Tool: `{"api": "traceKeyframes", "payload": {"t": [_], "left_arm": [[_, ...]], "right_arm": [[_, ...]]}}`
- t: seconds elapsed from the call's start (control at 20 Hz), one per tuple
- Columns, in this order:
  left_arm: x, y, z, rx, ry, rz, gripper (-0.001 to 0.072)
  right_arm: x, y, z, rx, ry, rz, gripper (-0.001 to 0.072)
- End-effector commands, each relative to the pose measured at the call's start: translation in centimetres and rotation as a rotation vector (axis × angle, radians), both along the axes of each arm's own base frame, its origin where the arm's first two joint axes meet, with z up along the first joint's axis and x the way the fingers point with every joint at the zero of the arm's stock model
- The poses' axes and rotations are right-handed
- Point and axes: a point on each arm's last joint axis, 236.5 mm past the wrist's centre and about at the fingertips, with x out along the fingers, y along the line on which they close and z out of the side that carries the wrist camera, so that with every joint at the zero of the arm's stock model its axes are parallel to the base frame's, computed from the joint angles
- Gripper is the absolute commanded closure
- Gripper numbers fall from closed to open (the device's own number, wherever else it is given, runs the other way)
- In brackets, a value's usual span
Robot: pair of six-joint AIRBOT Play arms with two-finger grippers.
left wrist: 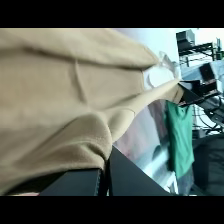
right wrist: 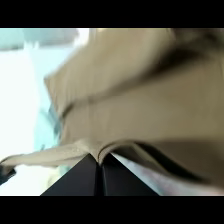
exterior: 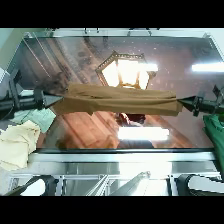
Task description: Fold the shirts.
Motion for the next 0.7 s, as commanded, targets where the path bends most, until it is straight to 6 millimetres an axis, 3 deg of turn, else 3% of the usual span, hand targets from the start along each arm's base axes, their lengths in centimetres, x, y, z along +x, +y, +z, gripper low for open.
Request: {"api": "traceKeyframes", "payload": {"t": [0.0,0.15,0.35,0.4,0.45,0.5,0.55,0.65], "left_arm": [[6.4,-1.3,-1.7,0.024,-0.015,-0.027,0.0677],[10.4,-2.1,-5.2,0.005,0.043,-0.054,0.068],[13.6,-2.5,-9.2,-0.015,0.091,-0.084,0.0686],[14.0,-2.6,-9.3,-0.027,0.09,-0.106,0.0627],[14.0,-2.8,-9.0,-0.044,0.088,-0.147,0.0423],[13.9,-3.1,-8.5,-0.06,0.081,-0.197,0.0407],[13.8,-3.2,-7.7,-0.076,0.08,-0.233,0.0407],[14.5,-2.4,-6.1,-0.081,0.057,-0.251,0.0407]], "right_arm": [[5.4,-1.0,0.3,-0.121,-0.11,-0.103,0.07],[7.5,-0.3,-1.4,-0.151,-0.116,-0.079,0.07],[7.7,0.1,-6.9,-0.145,-0.012,-0.069,0.07],[7.4,-0.1,-8.0,-0.163,0.007,-0.058,0.07],[7.1,-0.3,-8.3,-0.186,0.001,-0.032,0.0699],[6.8,-0.6,-7.8,-0.19,-0.01,-0.002,0.0636],[6.6,-1.3,-6.7,-0.192,-0.033,0.036,0.0452],[6.3,-3.8,-5.2,-0.251,-0.062,0.095,0.0412]]}}
